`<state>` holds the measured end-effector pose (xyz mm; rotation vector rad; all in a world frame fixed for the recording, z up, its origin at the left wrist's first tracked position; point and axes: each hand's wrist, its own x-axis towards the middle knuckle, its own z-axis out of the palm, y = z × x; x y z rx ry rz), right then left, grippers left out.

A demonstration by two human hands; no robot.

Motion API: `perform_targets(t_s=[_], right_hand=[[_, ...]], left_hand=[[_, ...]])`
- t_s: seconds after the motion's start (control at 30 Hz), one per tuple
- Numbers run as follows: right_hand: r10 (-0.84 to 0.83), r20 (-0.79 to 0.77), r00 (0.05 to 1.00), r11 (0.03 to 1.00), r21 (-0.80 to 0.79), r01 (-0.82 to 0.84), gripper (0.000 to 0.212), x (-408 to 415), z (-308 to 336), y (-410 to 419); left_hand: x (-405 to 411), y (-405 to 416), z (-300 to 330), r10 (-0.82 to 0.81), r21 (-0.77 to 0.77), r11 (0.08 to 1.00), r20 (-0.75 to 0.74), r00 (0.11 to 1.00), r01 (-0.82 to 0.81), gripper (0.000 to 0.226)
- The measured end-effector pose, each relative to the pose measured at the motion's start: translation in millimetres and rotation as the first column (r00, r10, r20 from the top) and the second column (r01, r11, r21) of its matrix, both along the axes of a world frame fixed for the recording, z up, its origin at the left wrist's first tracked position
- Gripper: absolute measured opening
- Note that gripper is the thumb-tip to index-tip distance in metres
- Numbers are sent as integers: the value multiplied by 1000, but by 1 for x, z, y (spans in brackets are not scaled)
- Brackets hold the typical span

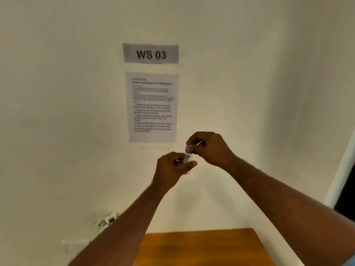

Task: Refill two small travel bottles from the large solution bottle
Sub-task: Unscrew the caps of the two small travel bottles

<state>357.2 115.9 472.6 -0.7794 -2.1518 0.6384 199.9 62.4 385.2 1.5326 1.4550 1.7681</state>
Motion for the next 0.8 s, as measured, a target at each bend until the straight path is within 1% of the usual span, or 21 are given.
perform_targets(t_s=[0.1, 0.17, 0.23, 0.3, 0.37, 0.43, 0.5, 0.57, 0.67, 0.7, 0.8], right_hand=[[-41, -52, 998, 998, 54, 44, 23, 2, 44, -11], [-54, -49, 997, 994, 93, 58, 26, 4, 65, -15], [-57, -28, 998, 991, 122, 60, 24, 7, 81, -18], [-54, -17, 998, 987, 149, 56, 20, 10, 91, -18], [-30, -46, 998, 983, 180, 38, 16, 16, 98, -17], [30, -97, 995, 980, 197, -11, 16, 23, 104, -14], [94, -115, 989, 979, 194, -70, 14, 31, 110, -9], [172, -99, 980, 973, 170, -153, 12, 40, 117, -2], [260, -117, 958, 963, 97, -250, 12, 51, 124, 7], [250, -135, 959, 967, 88, -240, 15, 54, 125, 8], [167, -158, 973, 980, 136, -146, 25, 58, 125, 10]], left_hand=[[4, -3, 46, -58, 38, 998, 35, 998, 57, 25], [9, -5, 67, -104, 54, 993, 44, 994, 102, 18], [16, -7, 83, -143, 63, 988, 56, 988, 139, 15], [22, -9, 95, -160, 59, 986, 71, 985, 156, 19], [29, -10, 107, -182, 49, 983, 74, 981, 178, 25], [39, -11, 118, -207, 46, 978, 84, 975, 204, 23], [47, -11, 125, -229, 55, 973, 110, 967, 224, 19], [55, -10, 129, -235, 85, 971, 130, 963, 225, 16], [63, -8, 132, -218, 109, 973, 140, 966, 204, 13], [66, -7, 133, -206, 110, 975, 143, 968, 191, 14], [70, -6, 135, -179, 111, 980, 148, 973, 163, 20]])
